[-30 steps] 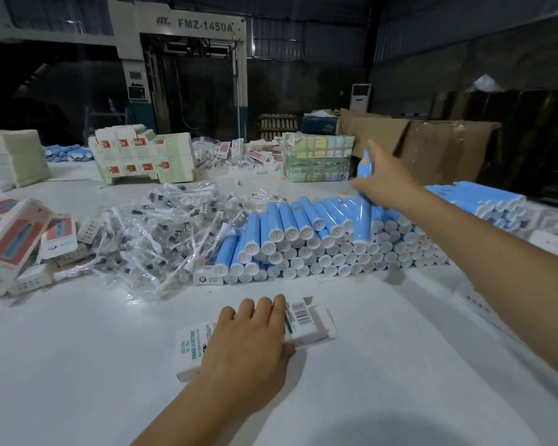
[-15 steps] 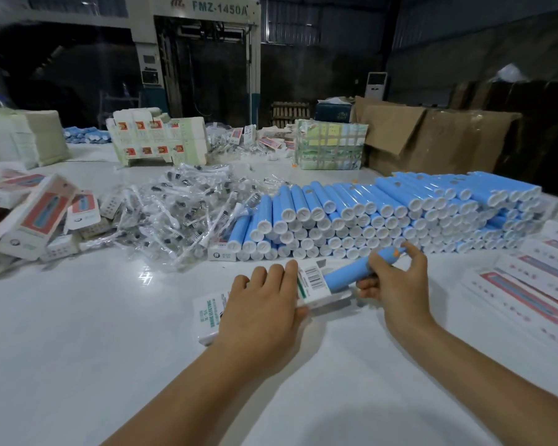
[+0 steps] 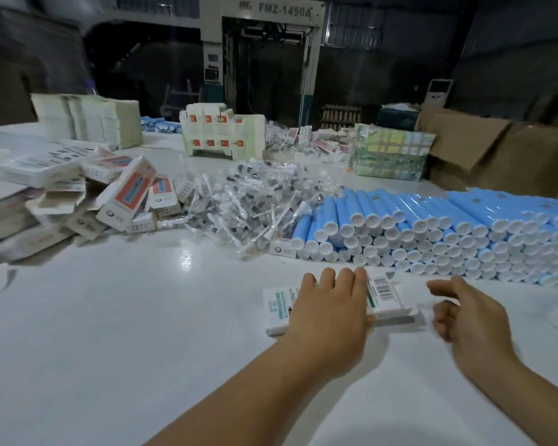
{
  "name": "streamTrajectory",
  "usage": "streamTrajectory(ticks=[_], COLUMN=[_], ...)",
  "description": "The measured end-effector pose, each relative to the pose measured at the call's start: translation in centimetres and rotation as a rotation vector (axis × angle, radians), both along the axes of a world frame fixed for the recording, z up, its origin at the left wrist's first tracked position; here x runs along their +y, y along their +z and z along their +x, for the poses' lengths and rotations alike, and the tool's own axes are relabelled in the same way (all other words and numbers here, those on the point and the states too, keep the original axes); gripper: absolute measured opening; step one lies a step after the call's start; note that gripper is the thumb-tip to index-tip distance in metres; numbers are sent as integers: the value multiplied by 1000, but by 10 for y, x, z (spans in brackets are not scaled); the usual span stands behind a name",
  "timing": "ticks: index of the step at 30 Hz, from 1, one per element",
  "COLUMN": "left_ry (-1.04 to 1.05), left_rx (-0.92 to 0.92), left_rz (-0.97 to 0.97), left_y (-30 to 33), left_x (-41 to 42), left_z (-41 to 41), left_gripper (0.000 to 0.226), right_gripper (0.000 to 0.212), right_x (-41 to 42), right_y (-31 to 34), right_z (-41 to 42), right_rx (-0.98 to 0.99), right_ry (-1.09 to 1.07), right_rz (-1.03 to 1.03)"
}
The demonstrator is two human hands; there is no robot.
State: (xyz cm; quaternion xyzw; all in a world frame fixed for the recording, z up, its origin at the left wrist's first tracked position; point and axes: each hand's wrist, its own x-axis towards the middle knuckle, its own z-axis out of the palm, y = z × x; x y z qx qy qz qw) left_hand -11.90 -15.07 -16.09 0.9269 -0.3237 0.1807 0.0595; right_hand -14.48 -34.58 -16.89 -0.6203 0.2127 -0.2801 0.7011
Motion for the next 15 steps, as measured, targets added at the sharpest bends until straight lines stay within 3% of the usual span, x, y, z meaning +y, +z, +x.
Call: streamTrajectory(ticks=[4, 7, 13, 15], left_ry=[-11, -23, -41, -44], left_rx=[-15, -15, -21, -34], left_rz=[58, 68, 74, 66], left_y=[-1, -1, -4, -5], left_x=[-1, 0, 1, 1], left_z=[-1, -1, 4, 5], left_gripper=[68, 63, 63, 59], right_gripper=[26, 29, 10, 22], right_x=[15, 44, 124, 144], right_y=[28, 59, 90, 81], right_z=[16, 38, 102, 130], right_rx=[-47, -172, -322, -224], right_ry=[-2, 161, 567, 670], right_rz=[-182, -440, -1403, -1733])
